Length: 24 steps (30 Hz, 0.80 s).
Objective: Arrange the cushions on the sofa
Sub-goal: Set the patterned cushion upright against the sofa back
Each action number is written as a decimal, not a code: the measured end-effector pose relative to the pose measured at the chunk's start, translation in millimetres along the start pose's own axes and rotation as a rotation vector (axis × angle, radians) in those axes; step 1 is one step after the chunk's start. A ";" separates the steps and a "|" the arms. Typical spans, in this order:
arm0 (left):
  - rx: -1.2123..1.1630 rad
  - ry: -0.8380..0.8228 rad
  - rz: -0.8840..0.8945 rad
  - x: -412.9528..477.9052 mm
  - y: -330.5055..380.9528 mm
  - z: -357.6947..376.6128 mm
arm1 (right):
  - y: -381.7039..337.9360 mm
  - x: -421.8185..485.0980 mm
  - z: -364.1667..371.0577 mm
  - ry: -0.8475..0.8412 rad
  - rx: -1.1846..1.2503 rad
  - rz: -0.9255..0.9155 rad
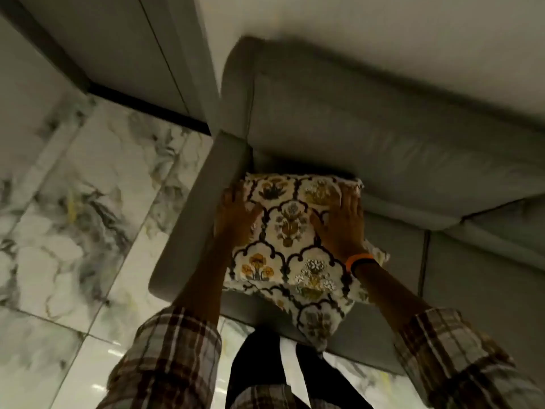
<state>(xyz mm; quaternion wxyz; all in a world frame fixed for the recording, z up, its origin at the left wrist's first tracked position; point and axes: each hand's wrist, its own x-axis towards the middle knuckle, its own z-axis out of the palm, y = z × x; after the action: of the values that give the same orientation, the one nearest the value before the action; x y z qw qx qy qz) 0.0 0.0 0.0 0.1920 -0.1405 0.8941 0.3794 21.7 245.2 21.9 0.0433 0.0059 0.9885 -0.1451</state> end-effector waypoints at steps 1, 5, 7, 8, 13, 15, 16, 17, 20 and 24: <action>-0.100 -0.008 -0.106 7.8 -3.4 9.7 | 9.6 -0.4 11.0 -0.012 0.055 0.111; -0.311 -0.043 -0.383 14.2 -10.5 34.6 | 33.7 -2.3 31.8 -0.032 0.461 0.620; -0.407 -0.018 -0.445 11.4 -9.8 43.4 | 48.8 -5.4 33.8 -0.073 0.740 0.802; -0.427 0.012 -0.460 10.9 -8.1 45.2 | 54.5 -6.9 31.0 -0.100 0.881 0.849; -0.504 0.208 -0.322 -21.7 50.3 57.9 | 90.4 -36.3 -8.4 -0.012 1.222 0.828; -0.597 0.210 -0.243 -44.1 83.6 75.4 | 117.1 -56.5 -28.9 0.094 1.294 0.747; -0.647 0.199 -0.200 -52.1 99.4 89.4 | 134.6 -66.4 -40.2 0.132 1.313 0.708; -0.687 0.184 -0.162 -60.0 117.7 103.1 | 155.1 -74.8 -51.6 0.156 1.320 0.675; -0.742 0.123 -0.012 -72.5 170.3 157.7 | 231.7 -92.0 -82.9 0.170 1.316 0.640; -0.624 0.016 0.017 -83.7 238.8 243.1 | 352.3 -106.1 -119.3 0.180 1.298 0.571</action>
<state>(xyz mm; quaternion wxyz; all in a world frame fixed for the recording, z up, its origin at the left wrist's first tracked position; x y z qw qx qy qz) 37.0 347.5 31.6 0.1294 -0.1881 0.7370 0.6361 125.9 617.0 44.1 -0.0145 0.3009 0.6622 -0.6861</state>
